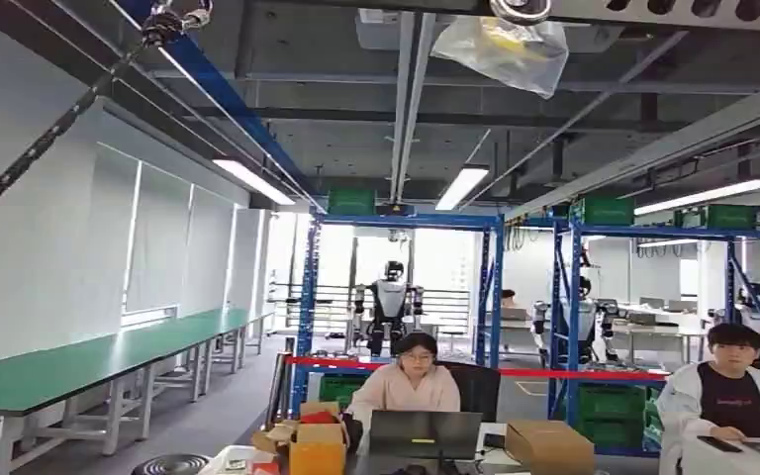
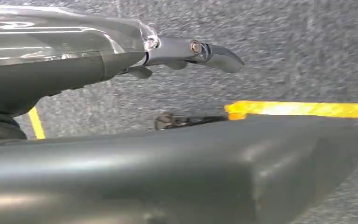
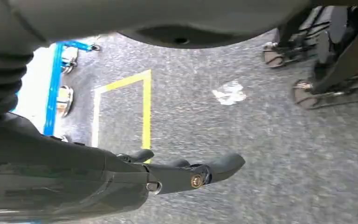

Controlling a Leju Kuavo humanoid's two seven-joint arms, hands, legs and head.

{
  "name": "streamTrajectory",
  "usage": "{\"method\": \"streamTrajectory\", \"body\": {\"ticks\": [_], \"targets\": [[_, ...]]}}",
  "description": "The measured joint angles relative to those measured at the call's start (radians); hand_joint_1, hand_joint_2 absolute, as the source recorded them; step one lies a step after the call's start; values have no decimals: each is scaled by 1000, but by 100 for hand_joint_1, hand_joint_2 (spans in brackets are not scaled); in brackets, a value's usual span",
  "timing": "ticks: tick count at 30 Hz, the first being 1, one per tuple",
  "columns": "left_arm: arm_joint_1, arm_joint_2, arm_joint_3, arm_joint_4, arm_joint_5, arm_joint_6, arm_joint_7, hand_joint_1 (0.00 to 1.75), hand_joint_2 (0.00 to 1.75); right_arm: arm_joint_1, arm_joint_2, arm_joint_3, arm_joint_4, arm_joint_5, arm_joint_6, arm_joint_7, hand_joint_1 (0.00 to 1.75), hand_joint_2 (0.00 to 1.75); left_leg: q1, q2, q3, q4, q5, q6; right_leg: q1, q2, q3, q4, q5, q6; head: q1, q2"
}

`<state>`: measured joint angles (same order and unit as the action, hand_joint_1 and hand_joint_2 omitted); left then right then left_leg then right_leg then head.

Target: Take the parts from the cabinet and place them on the table.

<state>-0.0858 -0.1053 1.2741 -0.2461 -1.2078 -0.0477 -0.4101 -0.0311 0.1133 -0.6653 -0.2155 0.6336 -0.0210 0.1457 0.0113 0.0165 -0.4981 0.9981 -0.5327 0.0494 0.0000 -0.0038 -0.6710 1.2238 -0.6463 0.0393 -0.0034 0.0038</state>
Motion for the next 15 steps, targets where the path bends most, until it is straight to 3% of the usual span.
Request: {"method": "streamTrajectory", "body": {"ticks": [1, 2, 3, 4, 5, 7, 8, 9, 10, 11, 12, 13, 14, 15], "targets": [[0, 0, 0, 0, 0, 0, 0, 0, 0, -1, 0, -2, 0, 3, 0, 0, 0, 175, -1, 1, -18, 1, 10, -1, -2, 0, -9, 64, -19, 3, 0, 0], [0, 0, 0, 0, 0, 0, 0, 0, 0, -2, 0, -4, 0, 6, 0, 0, 0, 175, -2, 2, -32, 2, 20, -1, -3, 0, -3, 93, -5, 4, 0, 0], [0, 0, 0, 0, 1, 0, 1, 0, 0, -2, 0, -5, 0, 10, 0, 0, 0, 175, -3, 3, -47, 2, 29, -3, -3, 0, 21, 81, 33, 3, 0, 0], [0, 0, 0, 0, 3, 1, 3, 0, 0, -1, 0, -6, 0, 13, 0, 2, 0, 175, -4, 3, -62, 2, 40, -4, -2, 0, 61, 36, 83, 0, 0, 0], [-1, 0, 0, 0, 5, 3, 9, 0, 0, -1, 0, -9, 0, 16, 0, 2, 0, 175, -6, 2, -72, 2, 50, -5, 0, 1, 118, -42, 113, -9, 0, 0], [-1, -4, 0, 0, 8, 6, 20, 0, 0, -3, -4, -11, -1, 25, 0, 3, 0, 175, -8, 2, -80, 4, 64, -11, 14, 1, 256, -230, 96, -37, 0, 0], [-1, -4, 0, 0, 14, 8, 24, 0, 0, -5, -5, -11, -1, 30, 0, 3, 0, 175, -7, 3, -82, 4, 71, -16, 18, -2, 286, -289, 85, -42, 1, 0], [-3, -4, 1, 0, 16, 11, 33, 0, 0, -7, -5, -11, -1, 35, 1, 2, 0, 175, -8, 3, -86, 2, 79, -21, 19, -2, 283, -299, 83, -41, 0, 0], [-4, -4, 2, 0, 21, 18, 46, 0, 0, -11, -3, -11, -1, 42, 1, 0, 0, 175, -12, 3, -94, 11, 70, -4, 16, -2, 282, -313, 74, -24, 1, 0], [-6, -4, 5, 0, 25, 22, 56, 0, 0, -9, -4, -12, -1, 48, 4, 0, 0, 175, -10, 4, -97, 11, 75, -12, 16, -1, 278, -306, 76, -25, 0, 0], [-6, -4, 7, 0, 28, 26, 61, 0, 175, -5, -5, -12, -1, 50, 6, 2, 0, 175, -8, 3, -96, 10, 82, -18, 18, -2, 278, -304, 76, -28, 0, 0], [-6, -4, 9, 0, 33, 27, 62, 0, 175, -3, -6, -13, -1, 52, 6, 2, 0, 175, -7, 3, -95, 7, 86, -18, 19, -5, 277, -303, 79, -31, 1, 0], [-6, -4, 10, 0, 34, 28, 64, 0, 175, -1, -6, -14, -1, 53, 2, 2, 0, 0, -6, 2, -95, 2, 94, -21, 19, -7, 275, -303, 83, -34, 0, 0], [-6, -4, 13, 0, 35, 31, 65, 0, 175, -3, -6, -15, -1, 55, -1, -3, 0, 0, -6, 2, -96, -2, 99, -23, 20, -8, 272, -303, 88, -37, 1, 0]]}}
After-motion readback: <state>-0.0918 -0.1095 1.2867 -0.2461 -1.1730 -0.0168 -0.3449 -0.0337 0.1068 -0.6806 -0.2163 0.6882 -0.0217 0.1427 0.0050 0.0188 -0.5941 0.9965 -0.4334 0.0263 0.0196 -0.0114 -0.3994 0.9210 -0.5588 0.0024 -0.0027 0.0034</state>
